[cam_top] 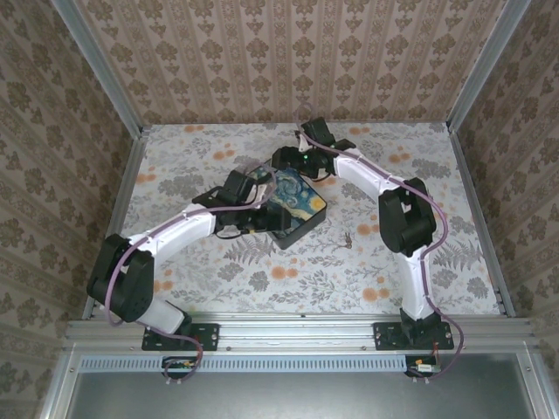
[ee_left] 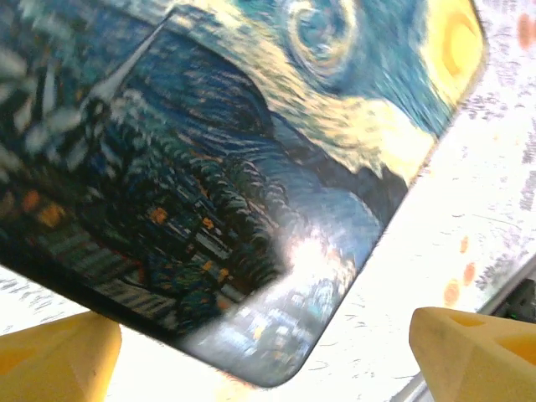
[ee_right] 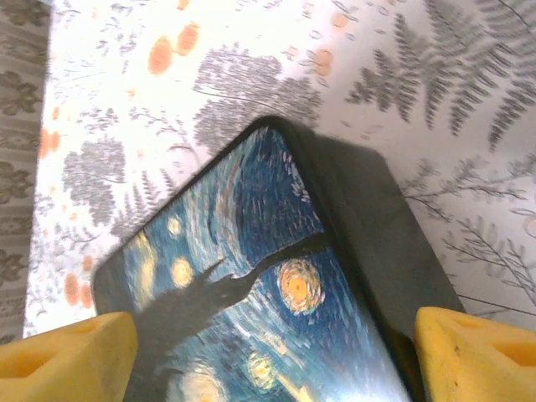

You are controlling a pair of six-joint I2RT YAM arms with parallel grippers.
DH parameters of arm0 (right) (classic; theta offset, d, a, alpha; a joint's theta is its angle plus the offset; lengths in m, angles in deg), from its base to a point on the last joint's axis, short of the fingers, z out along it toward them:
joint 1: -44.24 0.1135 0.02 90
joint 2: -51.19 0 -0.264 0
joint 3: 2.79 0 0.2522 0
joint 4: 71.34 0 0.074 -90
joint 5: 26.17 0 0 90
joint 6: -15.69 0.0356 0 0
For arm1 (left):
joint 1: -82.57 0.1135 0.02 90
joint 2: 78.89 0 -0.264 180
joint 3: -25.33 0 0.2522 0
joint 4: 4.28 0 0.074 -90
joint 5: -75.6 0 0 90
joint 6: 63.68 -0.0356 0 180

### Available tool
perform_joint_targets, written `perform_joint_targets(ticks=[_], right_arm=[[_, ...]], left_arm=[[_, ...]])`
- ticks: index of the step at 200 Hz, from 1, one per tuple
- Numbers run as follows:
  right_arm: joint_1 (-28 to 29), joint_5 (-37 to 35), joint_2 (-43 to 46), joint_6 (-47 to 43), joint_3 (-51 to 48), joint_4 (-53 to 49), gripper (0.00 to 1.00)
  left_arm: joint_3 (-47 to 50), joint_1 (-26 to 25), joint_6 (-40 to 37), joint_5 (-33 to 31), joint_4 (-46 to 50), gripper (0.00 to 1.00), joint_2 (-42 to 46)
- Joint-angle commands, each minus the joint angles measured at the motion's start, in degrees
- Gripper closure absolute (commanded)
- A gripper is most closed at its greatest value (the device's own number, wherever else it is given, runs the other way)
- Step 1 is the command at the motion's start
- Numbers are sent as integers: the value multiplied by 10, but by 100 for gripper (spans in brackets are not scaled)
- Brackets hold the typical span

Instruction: Unlock the padlock with the key

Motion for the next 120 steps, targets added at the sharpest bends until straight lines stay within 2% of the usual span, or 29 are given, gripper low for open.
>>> perform_joint_targets(ticks=[1, 38, 59, 72, 95, 120], right_arm=[[-18, 27, 77, -21, -37, -18, 13], [-43, -17, 221, -18, -192, -16, 13], [-35, -19, 288, 34, -303, 3, 14], [-22, -31, 326, 71, -371, 23, 14], [9, -66, 367, 122, -440, 33, 13], [36, -59, 363, 148, -459, 58, 12]], left_arm=[[-65, 16, 1, -18, -22, 3, 4], [-179, 61, -68, -66, 44, 3, -36], [-222, 89, -107, -126, 49, 3, -81], [-243, 126, -135, -153, 47, 3, -118], [-263, 162, -170, -125, 14, 3, -182], [-257, 179, -182, -72, -22, 3, -217]])
